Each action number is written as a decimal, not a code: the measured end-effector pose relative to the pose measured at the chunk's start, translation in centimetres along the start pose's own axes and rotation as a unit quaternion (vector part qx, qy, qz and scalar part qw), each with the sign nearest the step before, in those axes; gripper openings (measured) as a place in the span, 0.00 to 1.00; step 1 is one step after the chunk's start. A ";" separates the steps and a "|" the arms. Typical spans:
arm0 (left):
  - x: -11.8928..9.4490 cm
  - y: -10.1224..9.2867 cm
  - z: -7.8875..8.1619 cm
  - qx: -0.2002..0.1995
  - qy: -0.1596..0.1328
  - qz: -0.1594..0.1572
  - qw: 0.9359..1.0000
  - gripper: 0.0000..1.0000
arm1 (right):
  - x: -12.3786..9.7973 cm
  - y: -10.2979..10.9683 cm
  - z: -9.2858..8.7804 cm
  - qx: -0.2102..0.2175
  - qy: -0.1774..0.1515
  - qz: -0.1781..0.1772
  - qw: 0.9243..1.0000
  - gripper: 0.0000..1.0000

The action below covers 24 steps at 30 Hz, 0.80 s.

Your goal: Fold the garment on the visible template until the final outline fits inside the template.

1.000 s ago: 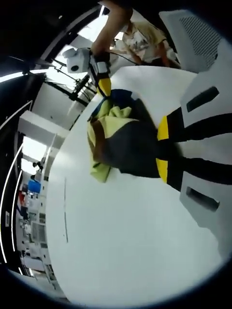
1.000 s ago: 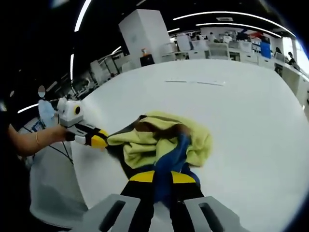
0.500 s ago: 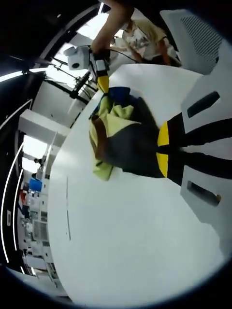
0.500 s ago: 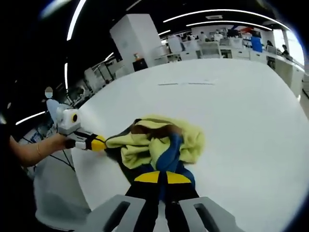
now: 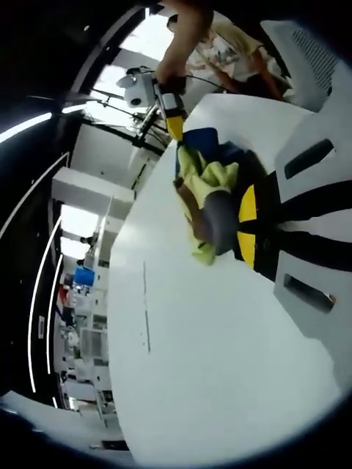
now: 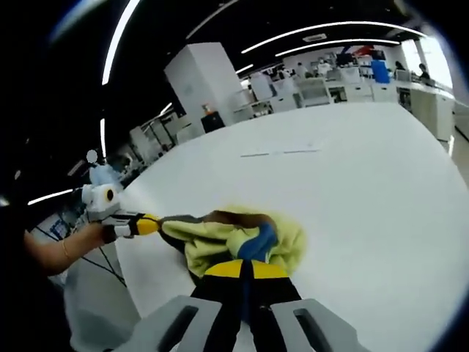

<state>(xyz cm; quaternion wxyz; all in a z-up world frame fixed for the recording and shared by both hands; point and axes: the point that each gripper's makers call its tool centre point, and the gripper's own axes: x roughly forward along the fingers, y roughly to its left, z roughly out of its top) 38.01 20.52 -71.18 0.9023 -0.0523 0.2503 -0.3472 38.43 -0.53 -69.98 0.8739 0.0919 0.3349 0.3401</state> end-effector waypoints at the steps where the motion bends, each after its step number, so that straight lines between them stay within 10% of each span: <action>1: 0.0 0.0 0.3 -0.001 -0.002 0.001 1.000 0.00 | -0.1 0.0 0.4 -0.004 -0.003 0.000 1.000 0.00; 24: 1.5 4.2 11.6 0.019 -0.118 0.080 0.990 0.00 | 1.4 -3.2 10.5 -0.065 -0.060 -0.044 0.995 0.00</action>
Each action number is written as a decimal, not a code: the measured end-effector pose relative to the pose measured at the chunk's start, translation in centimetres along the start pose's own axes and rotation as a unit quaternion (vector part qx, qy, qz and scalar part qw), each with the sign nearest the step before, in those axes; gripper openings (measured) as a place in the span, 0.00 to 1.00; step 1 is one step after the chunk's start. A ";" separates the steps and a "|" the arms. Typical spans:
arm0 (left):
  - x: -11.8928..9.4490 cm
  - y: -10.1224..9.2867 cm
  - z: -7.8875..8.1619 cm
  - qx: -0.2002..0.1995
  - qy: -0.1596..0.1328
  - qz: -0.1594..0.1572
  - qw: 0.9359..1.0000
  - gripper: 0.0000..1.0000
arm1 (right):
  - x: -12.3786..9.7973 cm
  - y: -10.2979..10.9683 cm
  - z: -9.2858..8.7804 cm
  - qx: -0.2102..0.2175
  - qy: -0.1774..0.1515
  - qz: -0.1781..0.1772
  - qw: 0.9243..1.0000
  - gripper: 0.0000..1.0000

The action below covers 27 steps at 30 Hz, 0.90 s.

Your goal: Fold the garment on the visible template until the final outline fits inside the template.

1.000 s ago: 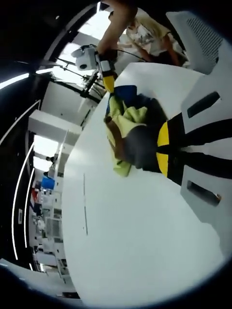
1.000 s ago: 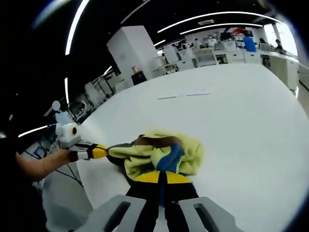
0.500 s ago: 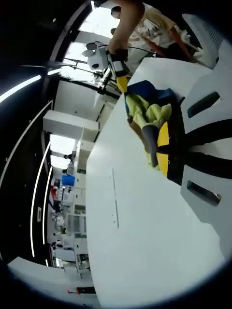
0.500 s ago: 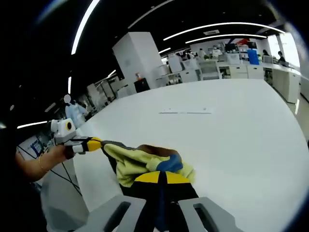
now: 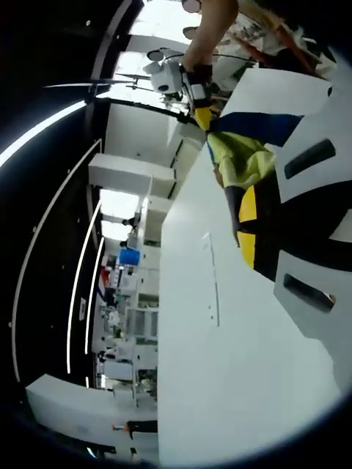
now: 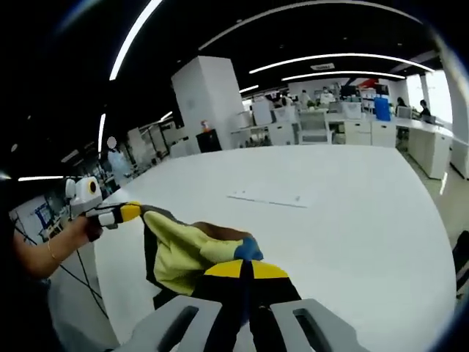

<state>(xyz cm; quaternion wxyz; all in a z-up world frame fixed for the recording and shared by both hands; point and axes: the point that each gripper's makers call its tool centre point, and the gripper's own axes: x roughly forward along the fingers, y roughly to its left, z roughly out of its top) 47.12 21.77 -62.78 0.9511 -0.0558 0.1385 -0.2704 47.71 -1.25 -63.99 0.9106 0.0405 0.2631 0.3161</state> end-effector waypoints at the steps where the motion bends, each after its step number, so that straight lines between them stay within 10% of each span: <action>1: 0.3 0.3 0.2 0.004 -0.001 0.007 1.000 0.00 | 0.3 -0.3 0.3 0.001 -0.002 -0.003 1.000 0.00; 14: 5.7 5.2 1.6 -0.008 -0.032 0.060 0.998 0.00 | 5.6 -4.9 3.2 0.001 -0.023 -0.053 0.998 0.00; 27: 10.3 9.3 -1.3 -0.019 -0.014 0.089 0.996 0.00 | 11.0 -8.9 3.1 0.020 -0.021 -0.075 0.997 0.00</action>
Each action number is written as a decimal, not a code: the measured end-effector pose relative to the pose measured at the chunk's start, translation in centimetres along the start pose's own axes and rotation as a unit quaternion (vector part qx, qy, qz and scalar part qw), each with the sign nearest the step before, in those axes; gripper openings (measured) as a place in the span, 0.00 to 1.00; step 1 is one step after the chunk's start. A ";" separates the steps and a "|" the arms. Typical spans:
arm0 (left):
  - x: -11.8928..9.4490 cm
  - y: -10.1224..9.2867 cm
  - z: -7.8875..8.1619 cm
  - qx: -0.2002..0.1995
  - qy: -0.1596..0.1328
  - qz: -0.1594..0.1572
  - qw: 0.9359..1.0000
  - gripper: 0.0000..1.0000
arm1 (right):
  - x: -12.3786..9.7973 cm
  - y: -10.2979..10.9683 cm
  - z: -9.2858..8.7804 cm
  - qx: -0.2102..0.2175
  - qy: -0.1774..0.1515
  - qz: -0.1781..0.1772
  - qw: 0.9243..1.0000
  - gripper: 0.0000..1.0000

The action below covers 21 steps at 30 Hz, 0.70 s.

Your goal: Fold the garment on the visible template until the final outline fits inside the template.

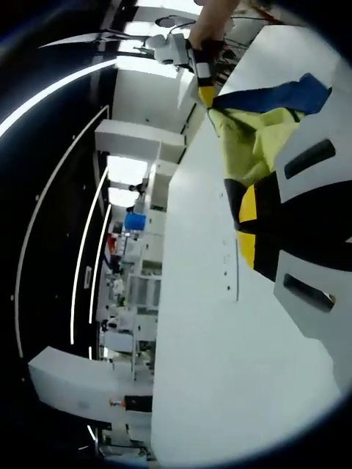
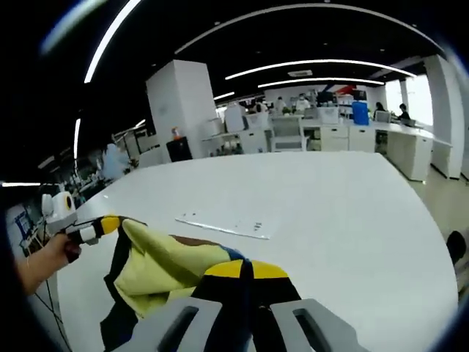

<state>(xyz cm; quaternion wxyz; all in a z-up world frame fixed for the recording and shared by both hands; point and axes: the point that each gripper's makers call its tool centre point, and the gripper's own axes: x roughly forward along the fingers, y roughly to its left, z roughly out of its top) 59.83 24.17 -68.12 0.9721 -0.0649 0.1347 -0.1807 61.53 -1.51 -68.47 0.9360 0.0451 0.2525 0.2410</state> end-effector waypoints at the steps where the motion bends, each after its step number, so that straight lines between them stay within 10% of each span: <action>1: 0.3 0.3 -0.6 0.003 0.011 0.004 1.000 0.00 | 0.4 -0.3 -0.3 0.005 0.004 -0.003 1.000 0.00; 21: 1.6 1.5 -8.5 0.081 0.147 0.000 0.986 0.00 | 3.0 -1.8 -7.8 0.012 0.114 -0.014 0.993 0.00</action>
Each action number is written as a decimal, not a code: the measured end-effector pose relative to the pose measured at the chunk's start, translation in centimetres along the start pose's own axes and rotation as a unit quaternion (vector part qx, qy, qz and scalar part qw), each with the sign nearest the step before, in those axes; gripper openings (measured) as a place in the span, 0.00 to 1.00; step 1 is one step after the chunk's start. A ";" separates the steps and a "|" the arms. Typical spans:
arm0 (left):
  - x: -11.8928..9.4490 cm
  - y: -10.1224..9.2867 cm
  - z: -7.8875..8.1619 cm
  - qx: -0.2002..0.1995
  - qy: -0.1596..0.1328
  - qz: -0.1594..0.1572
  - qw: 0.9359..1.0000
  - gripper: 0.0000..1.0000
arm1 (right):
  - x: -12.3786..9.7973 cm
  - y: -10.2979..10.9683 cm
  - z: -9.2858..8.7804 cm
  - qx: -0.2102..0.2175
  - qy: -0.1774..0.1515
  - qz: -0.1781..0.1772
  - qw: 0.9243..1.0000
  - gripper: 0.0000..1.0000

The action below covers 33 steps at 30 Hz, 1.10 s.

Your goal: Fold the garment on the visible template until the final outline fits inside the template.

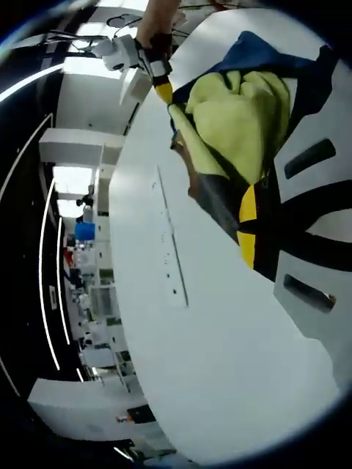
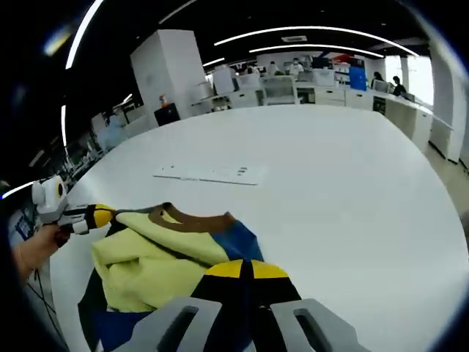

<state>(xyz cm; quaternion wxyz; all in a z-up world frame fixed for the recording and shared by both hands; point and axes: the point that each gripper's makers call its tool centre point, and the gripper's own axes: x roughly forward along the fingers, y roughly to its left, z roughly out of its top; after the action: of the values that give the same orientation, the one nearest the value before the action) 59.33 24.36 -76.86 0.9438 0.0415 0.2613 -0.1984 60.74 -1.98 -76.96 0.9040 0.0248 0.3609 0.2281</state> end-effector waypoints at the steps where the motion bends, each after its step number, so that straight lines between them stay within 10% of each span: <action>1: 0.1 0.0 0.0 0.001 0.001 0.001 1.000 0.00 | 0.2 0.0 0.0 0.000 0.000 0.001 1.000 0.00; 13: 0.7 0.7 -0.3 0.025 0.006 0.011 1.000 0.04 | 0.7 -0.7 0.0 -0.015 0.005 0.012 1.000 0.00; 24: -2.3 -0.2 0.8 -0.004 -0.013 -0.006 1.000 0.38 | -1.7 2.1 -0.2 -0.044 0.019 0.056 0.997 0.46; 33: -5.3 -2.0 0.9 0.016 -0.014 -0.039 0.999 0.55 | -4.6 6.5 -1.0 -0.083 0.028 0.105 0.991 0.60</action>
<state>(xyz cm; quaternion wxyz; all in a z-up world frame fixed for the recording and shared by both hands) 54.82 24.22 -73.34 0.9382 0.0435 0.2460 -0.2394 54.59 1.68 -73.35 0.8632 -0.0185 0.3617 0.3516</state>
